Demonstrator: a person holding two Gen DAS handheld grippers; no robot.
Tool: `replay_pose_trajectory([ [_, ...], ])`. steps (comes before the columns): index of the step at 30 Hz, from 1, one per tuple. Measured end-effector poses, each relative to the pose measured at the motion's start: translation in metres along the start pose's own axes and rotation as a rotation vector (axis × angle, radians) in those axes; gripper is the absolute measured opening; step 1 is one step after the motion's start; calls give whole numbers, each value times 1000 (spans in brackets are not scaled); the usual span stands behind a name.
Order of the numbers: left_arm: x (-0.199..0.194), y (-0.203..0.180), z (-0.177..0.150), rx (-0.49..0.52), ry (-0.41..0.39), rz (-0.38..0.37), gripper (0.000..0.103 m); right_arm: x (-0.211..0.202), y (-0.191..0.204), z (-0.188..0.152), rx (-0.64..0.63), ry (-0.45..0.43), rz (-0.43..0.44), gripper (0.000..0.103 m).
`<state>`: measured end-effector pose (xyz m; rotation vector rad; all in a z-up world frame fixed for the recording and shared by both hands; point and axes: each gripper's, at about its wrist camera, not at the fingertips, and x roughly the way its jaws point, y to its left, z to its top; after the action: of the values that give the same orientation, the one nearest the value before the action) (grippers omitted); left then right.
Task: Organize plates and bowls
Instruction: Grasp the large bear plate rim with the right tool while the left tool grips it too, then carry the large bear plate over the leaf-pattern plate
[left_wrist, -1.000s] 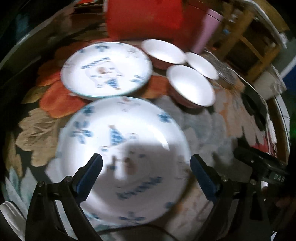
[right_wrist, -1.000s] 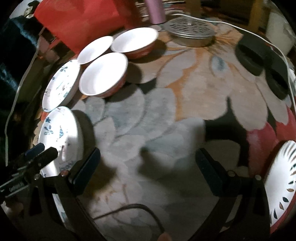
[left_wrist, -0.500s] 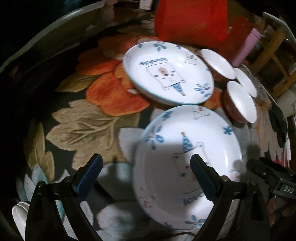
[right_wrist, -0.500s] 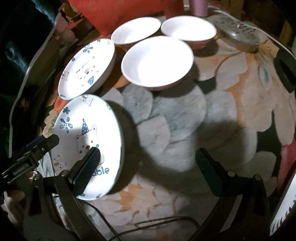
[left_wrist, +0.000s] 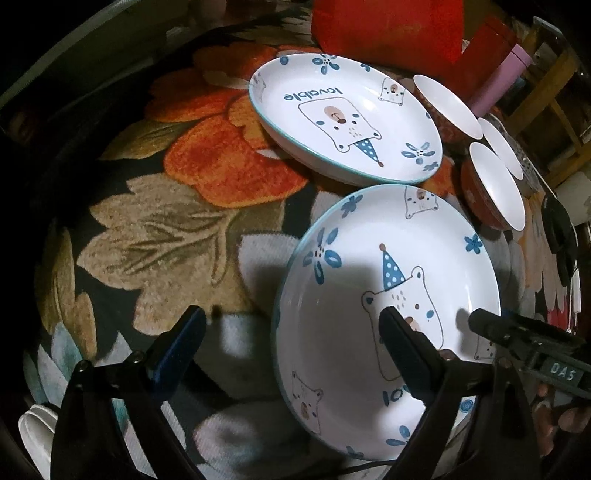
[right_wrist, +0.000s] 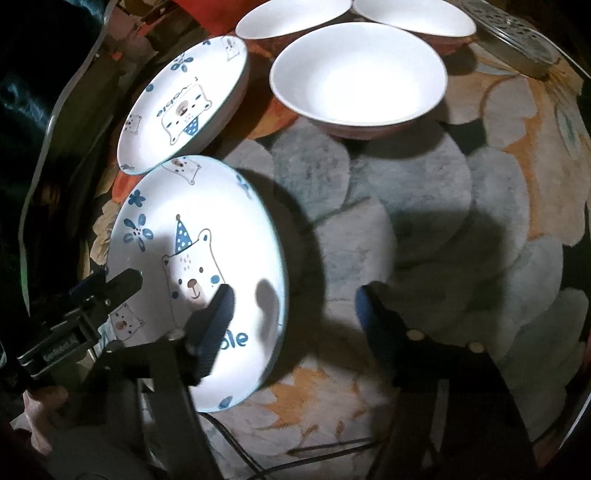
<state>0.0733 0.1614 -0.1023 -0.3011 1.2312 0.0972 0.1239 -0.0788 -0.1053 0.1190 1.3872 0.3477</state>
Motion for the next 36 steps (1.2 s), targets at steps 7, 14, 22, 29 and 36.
replay_pose_trajectory([
  [7,3,12,6,-27,15,-35,58,9,16,0,-56,15,-39,31],
  [14,11,3,8,38,51,-85,27,14,21,0,-90,17,-58,20],
  [22,4,1,1,80,38,-120,27,9,15,-2,-105,-2,-45,16],
  [29,-5,-32,8,149,18,-140,27,-12,-7,-8,-52,-18,-37,16],
  [36,-9,-72,15,207,11,-163,27,-35,-32,-12,19,-45,-36,16],
])
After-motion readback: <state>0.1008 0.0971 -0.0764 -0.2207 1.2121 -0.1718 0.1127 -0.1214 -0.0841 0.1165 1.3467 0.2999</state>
